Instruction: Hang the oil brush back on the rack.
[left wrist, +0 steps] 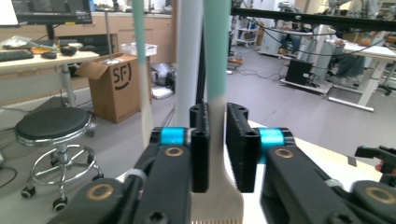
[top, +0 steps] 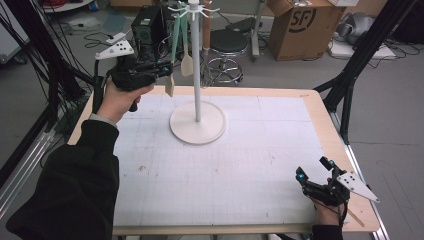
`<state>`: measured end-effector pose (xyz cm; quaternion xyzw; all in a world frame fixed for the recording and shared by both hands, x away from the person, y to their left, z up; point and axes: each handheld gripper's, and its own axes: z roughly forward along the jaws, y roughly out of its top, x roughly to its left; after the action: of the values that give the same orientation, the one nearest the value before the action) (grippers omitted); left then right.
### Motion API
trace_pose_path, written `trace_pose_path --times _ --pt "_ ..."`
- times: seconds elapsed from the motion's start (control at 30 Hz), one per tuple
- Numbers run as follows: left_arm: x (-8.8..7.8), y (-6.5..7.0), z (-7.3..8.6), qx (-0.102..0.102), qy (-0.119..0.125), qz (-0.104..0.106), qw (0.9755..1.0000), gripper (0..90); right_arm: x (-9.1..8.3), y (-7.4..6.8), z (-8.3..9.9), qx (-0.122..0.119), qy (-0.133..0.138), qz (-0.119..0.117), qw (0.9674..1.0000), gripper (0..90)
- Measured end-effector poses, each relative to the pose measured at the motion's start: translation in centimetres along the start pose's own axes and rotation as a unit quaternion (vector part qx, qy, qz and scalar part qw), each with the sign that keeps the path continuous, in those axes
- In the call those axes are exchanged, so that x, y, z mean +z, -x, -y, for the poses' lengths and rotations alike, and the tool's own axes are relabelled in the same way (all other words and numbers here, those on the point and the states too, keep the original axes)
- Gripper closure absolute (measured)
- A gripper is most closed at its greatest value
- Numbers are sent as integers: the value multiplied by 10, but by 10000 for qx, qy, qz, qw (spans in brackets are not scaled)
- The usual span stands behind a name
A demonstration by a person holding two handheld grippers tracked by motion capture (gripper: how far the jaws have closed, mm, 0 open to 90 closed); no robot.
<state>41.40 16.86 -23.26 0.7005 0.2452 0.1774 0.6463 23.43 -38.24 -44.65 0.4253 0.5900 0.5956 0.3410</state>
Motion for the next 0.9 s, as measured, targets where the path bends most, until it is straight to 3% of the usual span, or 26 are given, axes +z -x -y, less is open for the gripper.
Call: trace_pose_path --times 0.27,0.47,0.63,0.8,0.9 --pt "-9 9 1 125 114 11 9999 463 1 -2 0 -28 -8 -22 10000 5" --pt "-22 17 14 310 299 -43 9991 270 1 -5 0 -20 -19 -74 10000 5" --pt "-30 25 25 176 253 -82 9995 28 0 -6 -1 -32 -2 -66 10000 5" --pt "-42 34 39 178 381 -100 9991 16 0 -6 -2 -72 21 -55 10000 5" --pt "-50 39 50 220 422 -215 9986 16 -1 -7 -2 -21 32 -54 10000 5"
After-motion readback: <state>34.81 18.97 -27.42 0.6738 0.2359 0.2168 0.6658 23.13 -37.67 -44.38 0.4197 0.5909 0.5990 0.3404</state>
